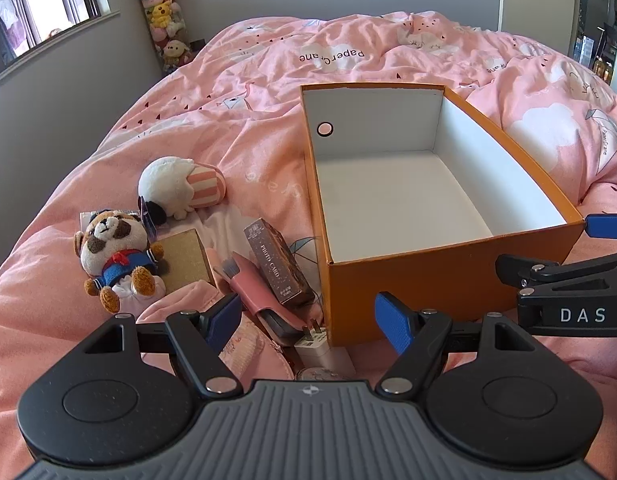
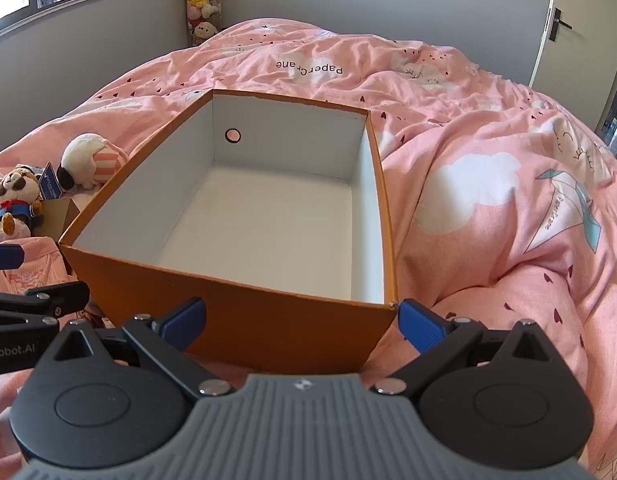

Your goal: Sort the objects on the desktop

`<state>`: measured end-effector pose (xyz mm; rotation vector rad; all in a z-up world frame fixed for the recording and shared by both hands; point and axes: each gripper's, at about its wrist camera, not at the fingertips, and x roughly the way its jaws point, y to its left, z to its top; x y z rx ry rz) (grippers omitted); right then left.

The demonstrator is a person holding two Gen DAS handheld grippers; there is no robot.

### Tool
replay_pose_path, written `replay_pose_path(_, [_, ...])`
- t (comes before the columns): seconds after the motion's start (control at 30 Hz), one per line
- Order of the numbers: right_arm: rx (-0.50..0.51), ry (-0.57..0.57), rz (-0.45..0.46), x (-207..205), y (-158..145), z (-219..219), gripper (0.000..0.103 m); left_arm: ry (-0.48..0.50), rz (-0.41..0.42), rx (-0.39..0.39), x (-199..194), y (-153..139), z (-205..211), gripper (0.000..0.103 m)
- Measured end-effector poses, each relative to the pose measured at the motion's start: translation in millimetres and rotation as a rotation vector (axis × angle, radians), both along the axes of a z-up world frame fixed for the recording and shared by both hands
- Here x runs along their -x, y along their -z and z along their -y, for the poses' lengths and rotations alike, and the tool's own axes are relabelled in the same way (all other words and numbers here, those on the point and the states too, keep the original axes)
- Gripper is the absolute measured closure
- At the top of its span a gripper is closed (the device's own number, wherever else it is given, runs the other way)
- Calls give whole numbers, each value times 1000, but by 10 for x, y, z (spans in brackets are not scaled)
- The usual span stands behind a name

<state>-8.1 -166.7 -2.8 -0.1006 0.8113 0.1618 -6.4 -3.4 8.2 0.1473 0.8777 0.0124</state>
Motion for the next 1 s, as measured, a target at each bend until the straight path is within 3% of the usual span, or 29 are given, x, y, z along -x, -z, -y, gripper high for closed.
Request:
replay_pose_path(0.5, [0, 0, -4, -4, 18, 4, 1, 7, -5, 46, -3, -7, -30, 16])
replay_pose_path(1.0, [13, -2, -5, -10, 20, -18, 1, -31, -12, 36, -23, -16, -94, 16])
